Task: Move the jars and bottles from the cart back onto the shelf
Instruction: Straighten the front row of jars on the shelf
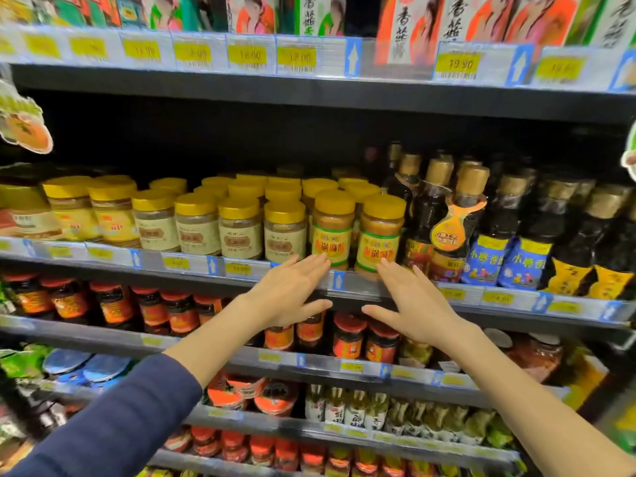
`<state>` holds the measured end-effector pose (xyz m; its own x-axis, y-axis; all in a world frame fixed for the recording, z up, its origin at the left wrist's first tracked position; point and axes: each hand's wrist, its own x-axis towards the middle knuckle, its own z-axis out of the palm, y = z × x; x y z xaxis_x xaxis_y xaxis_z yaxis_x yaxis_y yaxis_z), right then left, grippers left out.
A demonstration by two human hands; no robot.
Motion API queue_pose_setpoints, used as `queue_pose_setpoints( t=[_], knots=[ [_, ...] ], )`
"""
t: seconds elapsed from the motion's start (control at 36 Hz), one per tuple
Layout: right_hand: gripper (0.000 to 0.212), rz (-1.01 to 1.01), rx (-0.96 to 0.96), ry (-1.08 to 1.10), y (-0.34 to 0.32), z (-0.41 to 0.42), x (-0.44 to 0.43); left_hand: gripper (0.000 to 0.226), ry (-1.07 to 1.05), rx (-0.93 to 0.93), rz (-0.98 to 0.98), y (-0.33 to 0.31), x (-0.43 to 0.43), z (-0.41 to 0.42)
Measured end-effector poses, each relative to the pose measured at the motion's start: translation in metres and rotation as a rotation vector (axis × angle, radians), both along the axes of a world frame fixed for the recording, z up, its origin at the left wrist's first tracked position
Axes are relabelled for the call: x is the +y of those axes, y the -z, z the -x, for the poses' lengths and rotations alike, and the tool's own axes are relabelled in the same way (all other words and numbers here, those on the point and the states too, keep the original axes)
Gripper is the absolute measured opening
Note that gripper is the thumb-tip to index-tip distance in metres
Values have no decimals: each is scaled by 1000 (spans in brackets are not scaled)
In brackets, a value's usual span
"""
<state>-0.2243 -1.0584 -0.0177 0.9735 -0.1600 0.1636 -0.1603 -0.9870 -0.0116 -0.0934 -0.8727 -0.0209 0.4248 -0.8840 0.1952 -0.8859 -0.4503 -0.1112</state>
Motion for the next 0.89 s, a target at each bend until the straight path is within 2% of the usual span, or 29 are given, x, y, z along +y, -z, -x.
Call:
queue_pose_setpoints(
  t=[0.36,0.89],
  knots=[
    [83,-46,1,36,-3,-2,3,75,119,3,5,-5,-6,-14],
    [86,52,35,55,1,-7,4,77,33,5,32,-6,-9,-1]
  ],
)
